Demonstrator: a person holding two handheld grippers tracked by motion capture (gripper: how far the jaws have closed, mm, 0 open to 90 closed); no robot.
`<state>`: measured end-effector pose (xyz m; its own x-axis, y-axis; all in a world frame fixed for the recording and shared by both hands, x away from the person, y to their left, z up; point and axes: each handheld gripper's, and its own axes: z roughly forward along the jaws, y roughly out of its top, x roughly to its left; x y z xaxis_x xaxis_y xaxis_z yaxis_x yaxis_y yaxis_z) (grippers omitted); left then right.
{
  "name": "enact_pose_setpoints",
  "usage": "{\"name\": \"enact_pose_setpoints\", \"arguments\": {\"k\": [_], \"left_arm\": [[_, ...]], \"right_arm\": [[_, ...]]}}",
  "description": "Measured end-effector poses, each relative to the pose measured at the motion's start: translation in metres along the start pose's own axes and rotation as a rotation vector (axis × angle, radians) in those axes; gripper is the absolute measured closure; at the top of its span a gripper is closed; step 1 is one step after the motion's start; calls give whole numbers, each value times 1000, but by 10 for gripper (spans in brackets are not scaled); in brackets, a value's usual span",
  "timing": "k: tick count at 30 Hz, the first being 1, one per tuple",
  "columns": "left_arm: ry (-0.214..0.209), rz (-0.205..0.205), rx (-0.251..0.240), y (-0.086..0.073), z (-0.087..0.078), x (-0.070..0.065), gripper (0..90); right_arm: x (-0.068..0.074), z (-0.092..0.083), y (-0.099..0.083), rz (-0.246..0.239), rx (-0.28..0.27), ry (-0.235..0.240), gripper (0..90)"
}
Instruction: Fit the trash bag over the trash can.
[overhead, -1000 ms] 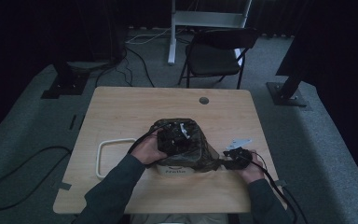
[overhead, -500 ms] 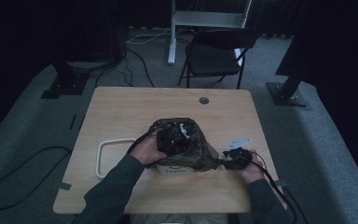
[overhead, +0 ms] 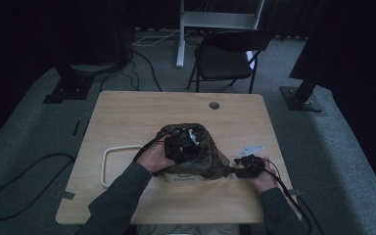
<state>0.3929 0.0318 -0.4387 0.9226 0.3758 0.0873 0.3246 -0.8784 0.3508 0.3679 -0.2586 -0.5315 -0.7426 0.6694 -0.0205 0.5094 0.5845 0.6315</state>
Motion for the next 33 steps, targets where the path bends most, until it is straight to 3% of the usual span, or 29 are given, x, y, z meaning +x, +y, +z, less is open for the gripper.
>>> {"name": "enact_pose_setpoints", "arguments": {"k": [6, 24, 27, 28, 33], "left_arm": [[2, -3, -9, -1, -2, 1, 334], [-1, -63, -170, -7, -29, 6, 396], [0, -63, -174, -7, -30, 7, 405], [14, -74, -201, -9, -36, 8, 425], [31, -93, -236, -12, -41, 10, 454]], "right_arm": [[0, 0, 0, 0, 0, 1, 521], [0, 0, 0, 2, 0, 6, 520], [0, 0, 0, 2, 0, 5, 519], [0, 0, 0, 3, 0, 6, 519], [-1, 0, 0, 4, 0, 7, 518]]}}
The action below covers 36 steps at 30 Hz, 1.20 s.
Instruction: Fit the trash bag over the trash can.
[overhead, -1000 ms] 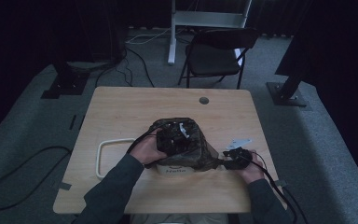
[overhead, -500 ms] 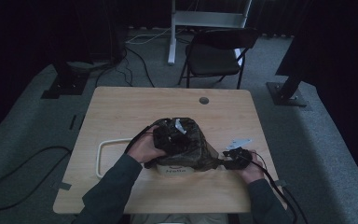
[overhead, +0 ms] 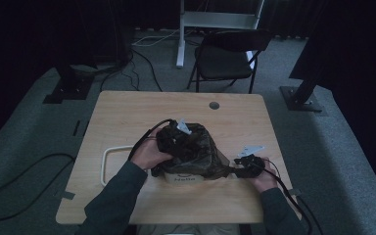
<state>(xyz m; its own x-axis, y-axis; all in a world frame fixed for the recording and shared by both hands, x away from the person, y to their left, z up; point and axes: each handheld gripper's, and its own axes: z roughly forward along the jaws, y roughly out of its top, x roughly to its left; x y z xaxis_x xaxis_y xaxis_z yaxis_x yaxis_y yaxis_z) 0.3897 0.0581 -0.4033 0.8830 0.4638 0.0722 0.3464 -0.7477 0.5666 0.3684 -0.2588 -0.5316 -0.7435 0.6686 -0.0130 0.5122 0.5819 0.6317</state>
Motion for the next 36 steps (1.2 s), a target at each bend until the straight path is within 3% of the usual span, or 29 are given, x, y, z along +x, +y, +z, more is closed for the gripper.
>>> {"name": "enact_pose_setpoints", "arguments": {"k": [6, 7, 9, 19, 36], "left_arm": [[-14, -19, -43, -1, -4, 2, 502], [-23, -34, -86, -2, -9, 2, 517], [-24, -43, -101, -2, -11, 3, 526], [13, -31, -124, -4, -18, 2, 584], [40, -46, -163, -8, -28, 6, 571]], "right_arm": [[0, 0, 0, 0, 0, 0, 518], [0, 0, 0, 0, 0, 0, 518], [0, 0, 0, 0, 0, 0, 517], [-1, 0, 0, 2, -3, 3, 515], [-1, 0, 0, 9, -4, 7, 509]]}}
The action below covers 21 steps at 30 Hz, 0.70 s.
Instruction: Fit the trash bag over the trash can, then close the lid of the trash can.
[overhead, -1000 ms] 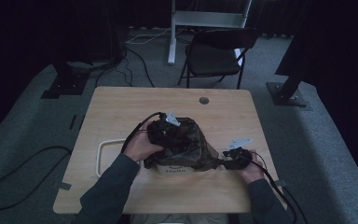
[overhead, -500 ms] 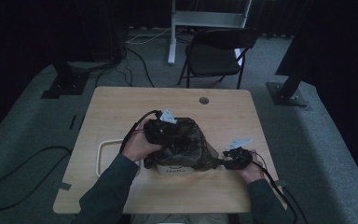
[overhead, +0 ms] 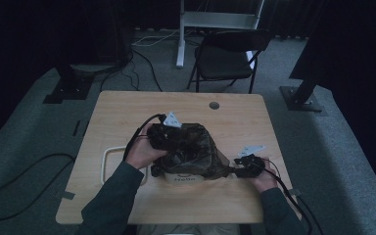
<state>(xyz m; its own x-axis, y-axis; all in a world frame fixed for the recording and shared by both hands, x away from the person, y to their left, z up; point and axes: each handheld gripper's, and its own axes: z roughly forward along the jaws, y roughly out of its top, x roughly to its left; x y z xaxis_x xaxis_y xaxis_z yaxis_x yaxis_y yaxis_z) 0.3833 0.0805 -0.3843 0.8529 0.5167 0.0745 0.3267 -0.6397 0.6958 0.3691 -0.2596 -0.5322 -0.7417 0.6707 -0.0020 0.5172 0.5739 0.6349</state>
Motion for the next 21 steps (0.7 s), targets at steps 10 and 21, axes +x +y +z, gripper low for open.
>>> {"name": "enact_pose_setpoints", "arguments": {"k": [10, 21], "left_arm": [[-4, -5, -3, 0, -1, 2, 558], [-5, -15, -21, -2, -5, 4, 558]], "right_arm": [[0, 0, 0, -2, -2, 1, 507], [0, 0, 0, -2, -3, 2, 503]]}}
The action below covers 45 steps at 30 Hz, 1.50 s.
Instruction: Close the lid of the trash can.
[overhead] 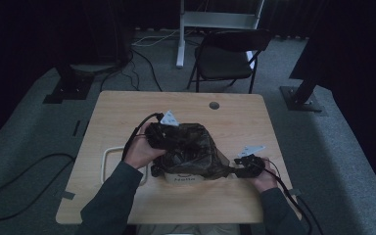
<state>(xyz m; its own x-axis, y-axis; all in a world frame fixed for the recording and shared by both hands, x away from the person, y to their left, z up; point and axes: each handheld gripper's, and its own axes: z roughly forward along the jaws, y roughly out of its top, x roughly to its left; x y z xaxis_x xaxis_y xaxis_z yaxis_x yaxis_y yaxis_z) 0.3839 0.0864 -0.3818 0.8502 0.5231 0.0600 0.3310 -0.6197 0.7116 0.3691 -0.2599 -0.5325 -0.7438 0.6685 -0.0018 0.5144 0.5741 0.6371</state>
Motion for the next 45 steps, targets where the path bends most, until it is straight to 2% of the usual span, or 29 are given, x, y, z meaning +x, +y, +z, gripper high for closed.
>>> {"name": "enact_pose_setpoints", "arguments": {"k": [12, 20, 30, 45], "left_arm": [[-9, -8, -6, -1, 1, 1, 561], [2, -13, -7, -3, -2, 3, 562], [42, -38, -13, -9, -12, 12, 562], [70, -78, -16, -23, -24, 23, 562]], "right_arm": [[0, 0, 0, -1, -3, 3, 498], [0, 0, -1, -1, -4, 3, 497], [0, 0, -1, -1, -5, 3, 496], [0, 0, -1, -1, -6, 4, 494]]}}
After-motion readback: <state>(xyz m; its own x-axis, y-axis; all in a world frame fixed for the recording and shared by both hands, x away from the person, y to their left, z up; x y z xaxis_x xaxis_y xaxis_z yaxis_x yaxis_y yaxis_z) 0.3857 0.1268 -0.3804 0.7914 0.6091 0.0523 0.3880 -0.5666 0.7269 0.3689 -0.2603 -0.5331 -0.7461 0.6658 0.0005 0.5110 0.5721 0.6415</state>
